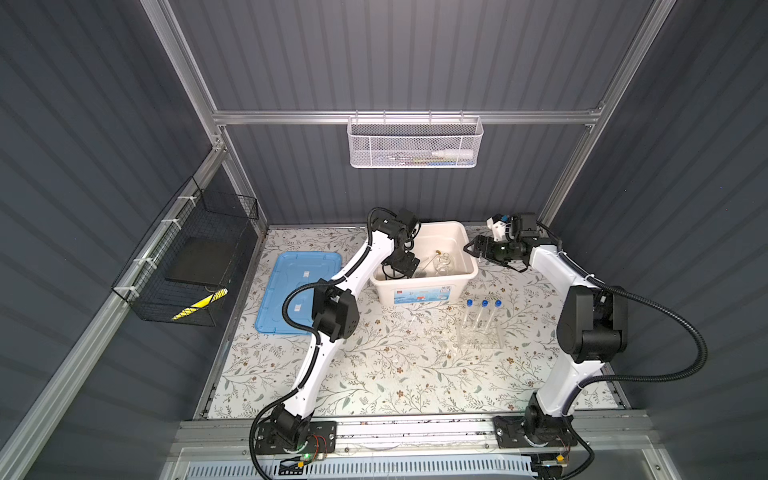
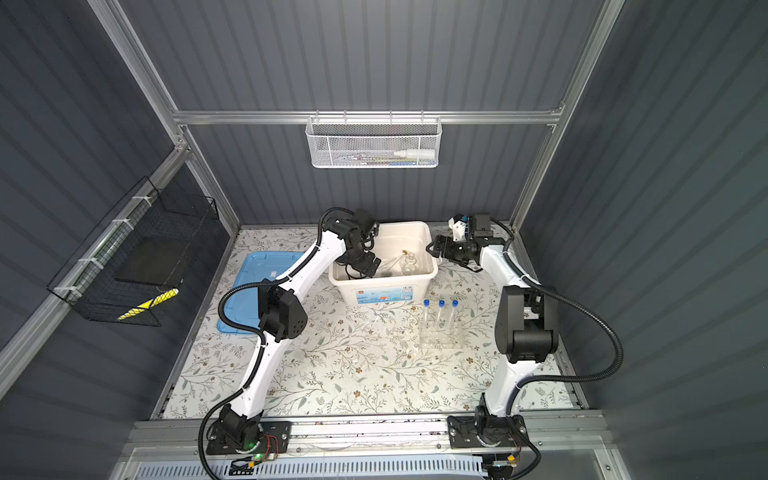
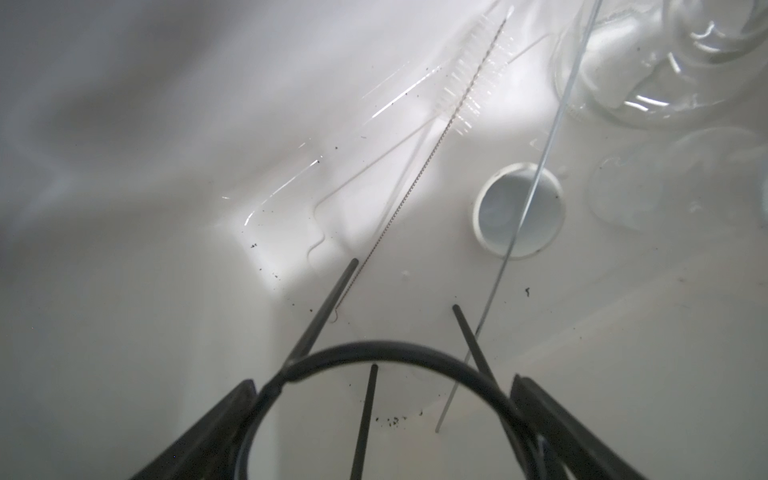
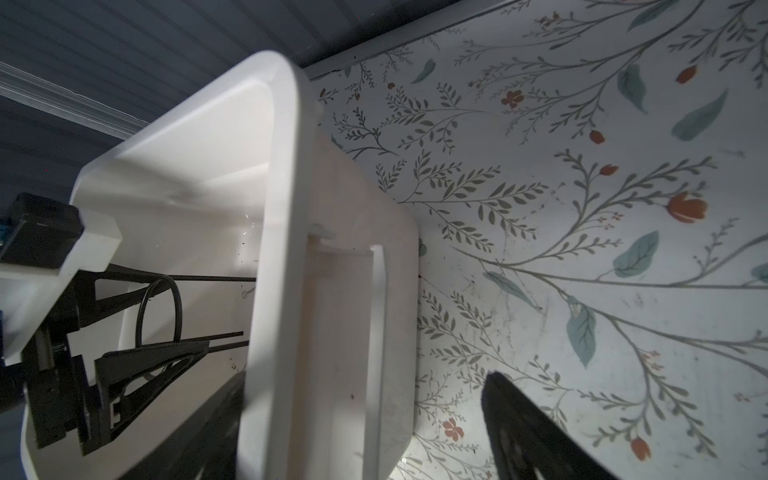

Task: Organize the chemistry lab equipment
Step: 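Lower the wire ring into the white bin and open the left gripper, then raise the left gripper from the bin and move it to the blue lid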

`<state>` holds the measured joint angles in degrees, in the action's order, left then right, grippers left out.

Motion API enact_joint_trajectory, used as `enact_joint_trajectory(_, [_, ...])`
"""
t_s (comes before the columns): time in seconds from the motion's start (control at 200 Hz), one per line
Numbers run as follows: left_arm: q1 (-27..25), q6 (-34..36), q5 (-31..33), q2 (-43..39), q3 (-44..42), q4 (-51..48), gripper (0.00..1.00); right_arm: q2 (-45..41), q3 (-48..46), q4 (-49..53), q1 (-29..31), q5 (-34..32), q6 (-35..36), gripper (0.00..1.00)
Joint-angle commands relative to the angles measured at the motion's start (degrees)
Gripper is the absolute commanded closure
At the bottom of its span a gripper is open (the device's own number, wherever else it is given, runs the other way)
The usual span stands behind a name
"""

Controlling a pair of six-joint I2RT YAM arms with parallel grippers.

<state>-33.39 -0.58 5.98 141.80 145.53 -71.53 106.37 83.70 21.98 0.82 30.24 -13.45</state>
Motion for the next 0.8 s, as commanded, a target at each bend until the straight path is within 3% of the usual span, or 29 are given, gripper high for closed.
enact_joint_trajectory(0.0, [0.6, 0.51, 1.21, -1.48, 0.37, -1.02, 0.01, -0.5, 1.55, 1.56, 0.1, -0.09, 0.06, 0.13])
enact_joint_trajectory(0.445, [0.6, -1.52, -0.58, -8.66, -1.36, 4.37, 0.0, -3.43, 0.51, 2.03, 0.06, -0.36, 0.19, 0.12])
enact_joint_trajectory(0.795, [0.56, -3.79, 3.53, -18.05, -8.45, 12.58, 0.0, -6.88, -2.44, 0.65, -0.17, 0.35, 0.17, 0.1])
